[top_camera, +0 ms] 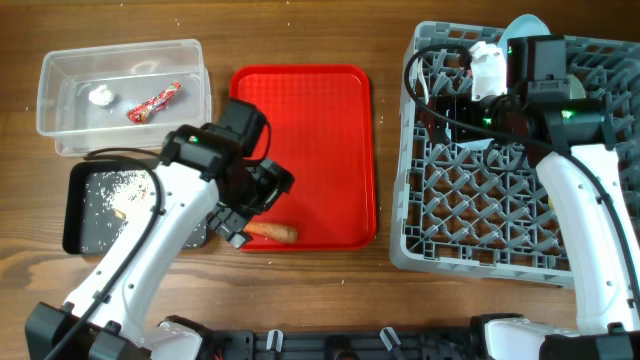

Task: Sort waste into correct bins and load items into the dishwasher rack
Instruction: 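Reach left gripper to the carrot on the red tray and grasp it, then carry the carrot with left gripper onto the black tray and release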

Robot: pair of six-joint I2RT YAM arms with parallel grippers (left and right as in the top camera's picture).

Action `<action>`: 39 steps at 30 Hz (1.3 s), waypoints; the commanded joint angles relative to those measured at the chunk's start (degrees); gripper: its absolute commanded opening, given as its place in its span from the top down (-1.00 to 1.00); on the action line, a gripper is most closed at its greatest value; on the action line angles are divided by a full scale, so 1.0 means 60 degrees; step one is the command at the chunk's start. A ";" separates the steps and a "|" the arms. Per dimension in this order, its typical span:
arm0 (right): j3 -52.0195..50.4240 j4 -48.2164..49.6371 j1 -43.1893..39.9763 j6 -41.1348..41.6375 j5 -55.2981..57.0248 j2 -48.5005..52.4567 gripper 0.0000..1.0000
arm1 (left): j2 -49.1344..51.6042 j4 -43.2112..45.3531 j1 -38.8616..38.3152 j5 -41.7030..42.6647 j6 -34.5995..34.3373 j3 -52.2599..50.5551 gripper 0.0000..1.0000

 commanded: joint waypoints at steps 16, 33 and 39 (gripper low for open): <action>0.0007 -0.0091 0.0015 0.0211 -0.0229 0.0055 -0.99 | 0.1060 0.4142 -0.0787 -0.1676 -0.2229 -0.3304 -0.99; 0.0007 -0.0131 0.0015 0.0215 -0.0229 0.0055 -1.00 | 0.2164 0.4943 -0.0783 -0.1967 -0.2197 -0.3300 -0.25; 0.0007 -0.0153 0.0015 0.0211 -0.0229 0.0055 -1.00 | 0.2164 0.5016 -0.0765 -0.2178 -0.2193 -0.3300 0.03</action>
